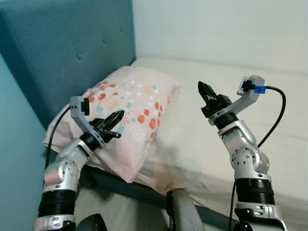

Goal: Clean up the room

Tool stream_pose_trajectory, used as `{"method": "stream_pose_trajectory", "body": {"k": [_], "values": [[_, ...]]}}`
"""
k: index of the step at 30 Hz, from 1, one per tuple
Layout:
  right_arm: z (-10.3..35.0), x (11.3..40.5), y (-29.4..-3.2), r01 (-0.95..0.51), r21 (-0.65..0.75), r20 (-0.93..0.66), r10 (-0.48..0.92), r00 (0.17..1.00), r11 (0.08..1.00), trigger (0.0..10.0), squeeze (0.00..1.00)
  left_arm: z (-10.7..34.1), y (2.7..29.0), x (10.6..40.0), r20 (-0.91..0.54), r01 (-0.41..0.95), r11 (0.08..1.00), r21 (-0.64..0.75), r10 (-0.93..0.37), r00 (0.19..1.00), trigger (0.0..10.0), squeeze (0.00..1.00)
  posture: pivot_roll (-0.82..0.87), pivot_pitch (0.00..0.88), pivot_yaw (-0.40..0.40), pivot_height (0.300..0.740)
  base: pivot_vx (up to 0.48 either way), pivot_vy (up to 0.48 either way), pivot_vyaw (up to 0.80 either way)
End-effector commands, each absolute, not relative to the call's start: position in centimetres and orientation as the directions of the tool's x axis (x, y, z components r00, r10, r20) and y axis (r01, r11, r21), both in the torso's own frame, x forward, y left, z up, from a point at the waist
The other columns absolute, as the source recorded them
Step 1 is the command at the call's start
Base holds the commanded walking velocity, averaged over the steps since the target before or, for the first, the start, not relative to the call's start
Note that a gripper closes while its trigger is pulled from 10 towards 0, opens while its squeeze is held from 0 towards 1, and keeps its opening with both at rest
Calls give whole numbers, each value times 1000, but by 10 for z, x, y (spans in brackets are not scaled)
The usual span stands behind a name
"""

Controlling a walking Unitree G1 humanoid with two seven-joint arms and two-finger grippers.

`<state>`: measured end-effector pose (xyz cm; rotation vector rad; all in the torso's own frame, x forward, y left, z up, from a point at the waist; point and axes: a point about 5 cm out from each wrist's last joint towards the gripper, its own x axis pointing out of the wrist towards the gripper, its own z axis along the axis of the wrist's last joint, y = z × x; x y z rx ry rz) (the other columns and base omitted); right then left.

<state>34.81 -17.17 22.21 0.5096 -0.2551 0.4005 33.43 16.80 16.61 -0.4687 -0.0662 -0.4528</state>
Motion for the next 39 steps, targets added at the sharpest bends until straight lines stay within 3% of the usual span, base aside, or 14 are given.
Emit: {"method": "stream_pose_trajectory", "body": {"k": [1,11,15,21,32,39], "values": [[219,348,-170,-441,406,335,319,887,800,10000,0,158,169,332,104,296,852,-431,-279,955,10000,0,-65,52,5,575,0,0,0],[214,349,-163,-463,406,329,346,879,788,10000,0,143,163,328,1,150,927,-344,-160,987,10000,0,-58,48,0,614,0,0,0],[213,349,-159,-477,399,324,366,872,783,10000,0,140,160,328,-28,133,946,-295,-147,989,10000,0,-56,47,-4,628,-480,0,0],[210,349,-154,-498,391,319,393,862,774,10000,0,142,169,326,-5,65,958,-278,-69,998,10000,0,-52,50,-6,666,-179,0,0],[206,348,-154,-501,389,310,402,861,773,10000,0,137,173,321,-10,45,962,-270,-49,999,10000,0,-46,43,-7,690,0,0,0],[186,349,-152,-481,400,242,417,876,780,10000,0,103,185,305,-102,-23,981,-194,3,995,10000,0,-38,27,-14,710,0,0,0]]}}
